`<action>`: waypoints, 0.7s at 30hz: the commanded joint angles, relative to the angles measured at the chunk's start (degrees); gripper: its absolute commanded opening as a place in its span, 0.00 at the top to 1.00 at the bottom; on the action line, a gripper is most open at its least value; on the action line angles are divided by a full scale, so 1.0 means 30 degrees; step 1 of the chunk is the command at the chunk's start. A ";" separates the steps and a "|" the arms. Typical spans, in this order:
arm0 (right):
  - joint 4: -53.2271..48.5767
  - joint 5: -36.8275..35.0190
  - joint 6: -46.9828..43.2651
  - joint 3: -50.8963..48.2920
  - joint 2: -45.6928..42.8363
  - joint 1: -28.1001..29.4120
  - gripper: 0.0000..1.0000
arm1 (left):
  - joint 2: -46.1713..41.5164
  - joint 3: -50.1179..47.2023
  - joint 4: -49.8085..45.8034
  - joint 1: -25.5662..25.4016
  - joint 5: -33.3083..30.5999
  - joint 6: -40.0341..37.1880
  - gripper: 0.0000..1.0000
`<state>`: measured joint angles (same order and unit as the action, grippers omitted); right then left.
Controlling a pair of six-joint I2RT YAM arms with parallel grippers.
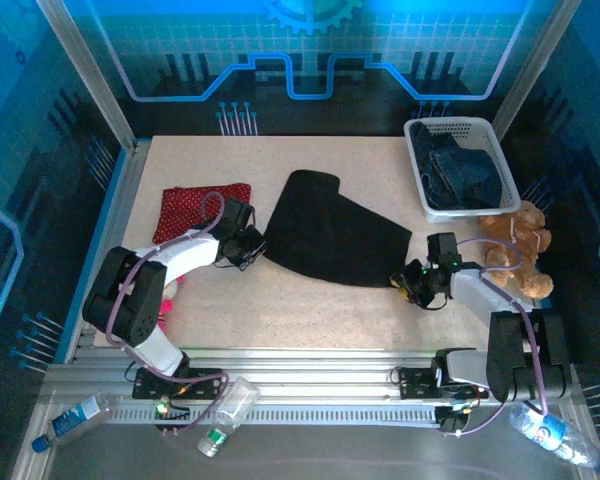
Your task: Fold and stack the skirts
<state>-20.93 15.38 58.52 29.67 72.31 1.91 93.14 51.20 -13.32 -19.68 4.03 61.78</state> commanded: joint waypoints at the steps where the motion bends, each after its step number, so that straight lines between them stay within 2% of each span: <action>1: -0.0114 -0.0406 0.0020 -0.0116 -0.0162 0.0226 0.71 | -0.0257 0.0058 -0.0129 -0.0207 -0.0260 -0.0261 1.00; 7: 0.0968 -0.0972 0.0405 -0.0163 0.0631 0.0478 0.71 | -0.0256 0.0048 -0.0073 -0.0207 -0.0198 -0.0267 1.00; 11: 0.1582 -0.1628 0.0373 0.0055 0.1328 0.0911 0.67 | -0.0228 0.0054 -0.0071 -0.0207 -0.0173 -0.0275 1.00; 15: 0.1743 -0.2009 0.0261 0.0315 0.2177 0.1255 0.69 | -0.0253 0.0046 -0.0073 -0.0189 -0.0114 -0.0257 1.00; 17: 0.2140 -0.2120 -0.0029 0.0431 0.2381 0.1281 0.74 | -0.0344 0.0065 -0.0041 -0.0203 -0.0130 -0.0286 1.00; 21: 0.1546 -0.2704 -0.0958 0.1489 0.2072 0.1257 0.91 | -0.0680 0.0605 -0.0716 -0.0190 -0.0494 -0.0854 1.00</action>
<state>-20.84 10.46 57.74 31.99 77.14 4.56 93.14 51.27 -13.52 -19.68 4.03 61.25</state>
